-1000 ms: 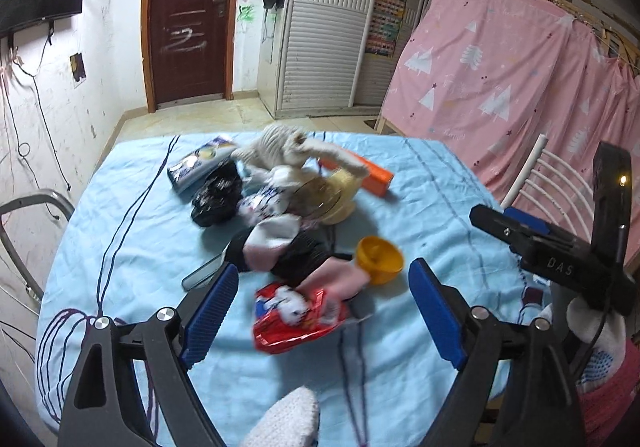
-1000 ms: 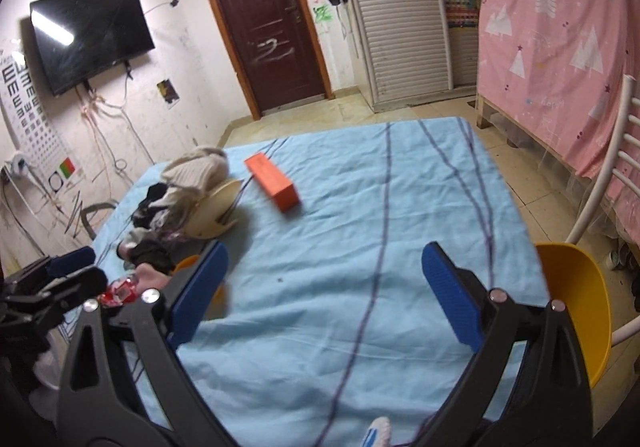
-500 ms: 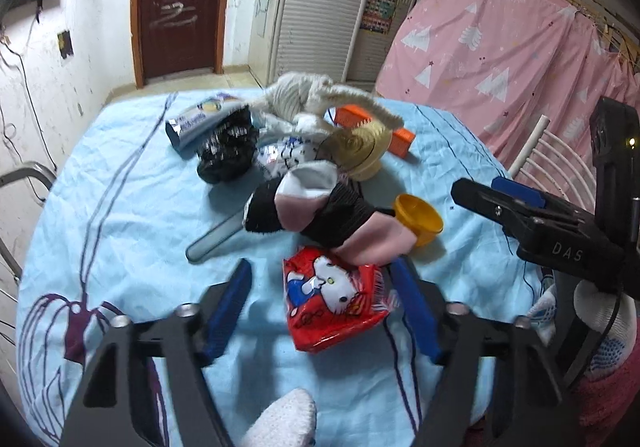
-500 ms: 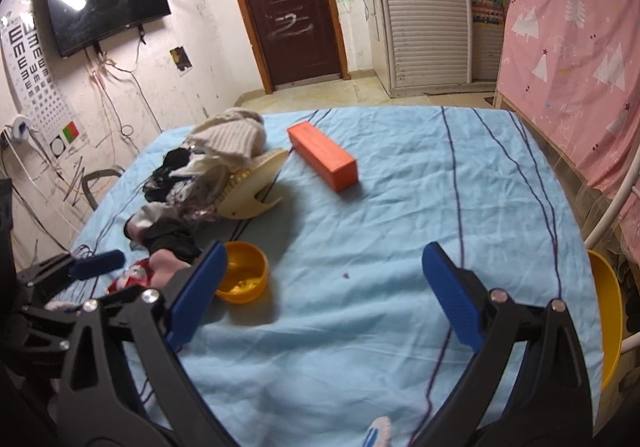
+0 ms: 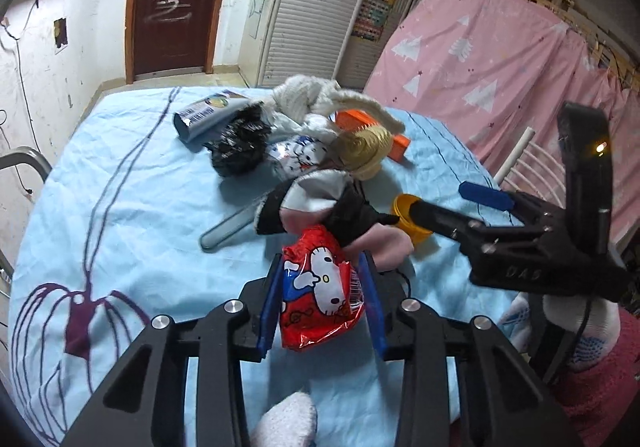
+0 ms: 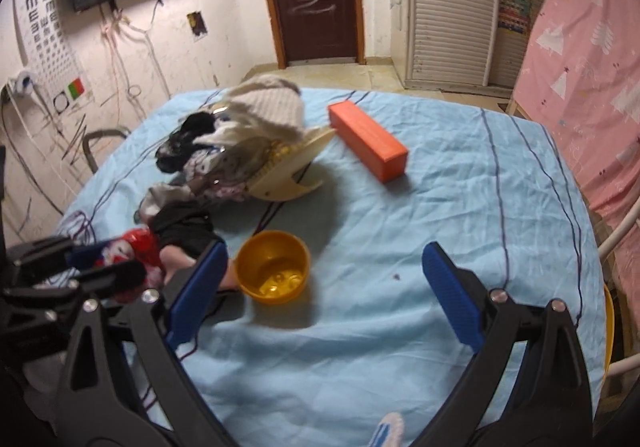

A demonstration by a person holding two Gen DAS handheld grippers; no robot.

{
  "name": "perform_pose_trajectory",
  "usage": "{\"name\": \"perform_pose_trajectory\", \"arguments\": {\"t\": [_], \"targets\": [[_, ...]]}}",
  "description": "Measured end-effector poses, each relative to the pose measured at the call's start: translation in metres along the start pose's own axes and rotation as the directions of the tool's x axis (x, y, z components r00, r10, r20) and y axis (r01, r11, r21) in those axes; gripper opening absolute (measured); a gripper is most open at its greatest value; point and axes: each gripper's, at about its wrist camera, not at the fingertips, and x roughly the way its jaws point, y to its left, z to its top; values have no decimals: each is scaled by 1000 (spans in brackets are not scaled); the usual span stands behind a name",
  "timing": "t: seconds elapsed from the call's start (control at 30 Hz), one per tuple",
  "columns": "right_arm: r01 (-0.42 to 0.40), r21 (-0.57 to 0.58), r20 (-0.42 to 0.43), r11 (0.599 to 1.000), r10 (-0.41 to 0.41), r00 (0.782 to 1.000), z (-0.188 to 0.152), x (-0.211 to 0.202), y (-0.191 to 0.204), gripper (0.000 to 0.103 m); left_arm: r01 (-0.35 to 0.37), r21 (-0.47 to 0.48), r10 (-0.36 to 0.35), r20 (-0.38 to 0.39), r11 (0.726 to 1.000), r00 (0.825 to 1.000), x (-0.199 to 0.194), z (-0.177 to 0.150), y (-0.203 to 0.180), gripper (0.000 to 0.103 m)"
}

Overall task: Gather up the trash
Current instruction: 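Grasp the red Hello Kitty bag with left gripper while right grasps yellow cup, then drop the bag and cup into the yellow bucket, opening both grippers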

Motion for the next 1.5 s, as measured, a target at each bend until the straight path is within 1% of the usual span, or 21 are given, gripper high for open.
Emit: {"name": "perform_pose_trajectory", "arguments": {"t": [0.07,0.13,0.17,0.2,0.23,0.3,0.33,0.4,0.47,0.73,0.93,1.27,1.5], "targets": [[-11,-19,-5,1000,11,1000,0,1,4,94,-5,-6,5,15,1000,1000,-6,1,2,27],[-5,-49,-13,999,4,1000,0,3,10,94,-6,-14,6,23,1000,1000,-10,2,4,27],[-4,-62,-14,998,3,1000,0,4,13,92,-7,-17,8,25,1000,1000,-12,1,5,27],[-8,-66,-19,998,7,1000,1,6,14,84,-8,-23,8,28,1000,1000,-14,1,6,27],[-10,-66,-25,998,8,1000,1,7,14,79,-6,-26,7,29,1000,1000,-15,1,7,27],[-22,-65,-51,998,19,999,1,13,12,63,-6,-27,6,33,1000,999,-18,2,8,27],[-35,-67,-62,997,31,998,1,14,12,60,-7,-26,8,35,1000,999,-19,2,7,27],[-50,-70,-74,996,45,996,1,17,13,47,-8,-24,9,38,1000,999,-22,3,8,27],[-66,-69,-85,995,60,995,1,20,13,40,-11,-22,12,41,1000,999,-24,3,7,27],[-73,-13,-7,997,73,997,-1,-1,-5,40,-31,5,31,61,1000,998,-33,8,-9,27],[-58,42,58,997,55,997,-2,-26,-34,40,-29,49,25,78,998,997,-35,18,-34,27],[-15,180,165,983,-15,986,-19,-69,-109,40,-11,140,2,65,990,998,-19,29,-88,27],[21,277,224,961,-86,971,-36,-99,-167,40,19,235,-33,58,972,998,-4,41,-145,28]]}}
